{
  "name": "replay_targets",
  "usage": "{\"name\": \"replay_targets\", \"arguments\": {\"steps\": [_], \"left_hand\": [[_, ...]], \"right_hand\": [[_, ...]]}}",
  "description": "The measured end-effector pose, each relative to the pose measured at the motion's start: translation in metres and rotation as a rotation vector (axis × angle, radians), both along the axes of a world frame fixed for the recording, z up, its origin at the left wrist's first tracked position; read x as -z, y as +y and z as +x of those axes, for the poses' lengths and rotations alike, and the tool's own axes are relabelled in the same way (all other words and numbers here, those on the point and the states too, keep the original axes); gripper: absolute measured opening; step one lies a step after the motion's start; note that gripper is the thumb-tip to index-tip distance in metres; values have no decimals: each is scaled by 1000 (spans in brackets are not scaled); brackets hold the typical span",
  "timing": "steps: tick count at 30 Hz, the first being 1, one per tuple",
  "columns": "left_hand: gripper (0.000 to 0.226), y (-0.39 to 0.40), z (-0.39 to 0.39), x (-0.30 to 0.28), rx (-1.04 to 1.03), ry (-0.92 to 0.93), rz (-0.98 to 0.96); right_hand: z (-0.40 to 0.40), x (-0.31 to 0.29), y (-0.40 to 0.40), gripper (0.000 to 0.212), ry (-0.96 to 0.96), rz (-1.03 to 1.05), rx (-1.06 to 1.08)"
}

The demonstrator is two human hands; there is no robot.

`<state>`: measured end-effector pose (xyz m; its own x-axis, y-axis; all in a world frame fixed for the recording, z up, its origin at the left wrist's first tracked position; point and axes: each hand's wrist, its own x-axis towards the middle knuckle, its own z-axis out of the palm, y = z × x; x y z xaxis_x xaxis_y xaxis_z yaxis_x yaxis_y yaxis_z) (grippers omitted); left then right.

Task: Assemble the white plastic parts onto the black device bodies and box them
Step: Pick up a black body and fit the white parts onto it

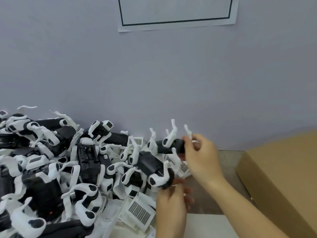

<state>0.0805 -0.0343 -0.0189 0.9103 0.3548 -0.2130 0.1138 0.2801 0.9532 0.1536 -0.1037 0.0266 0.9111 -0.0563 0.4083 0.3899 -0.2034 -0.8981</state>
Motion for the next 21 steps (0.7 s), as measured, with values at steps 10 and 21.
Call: {"name": "replay_targets", "arguments": {"steps": [10,21], "left_hand": [[21,2,0,-2,47,-6,-279],[48,-7,0,-2,349,-111,-366]], "right_hand": [[-35,31,-81,23,102,307,208],[-62,47,-62,19,715,811,-332]]}}
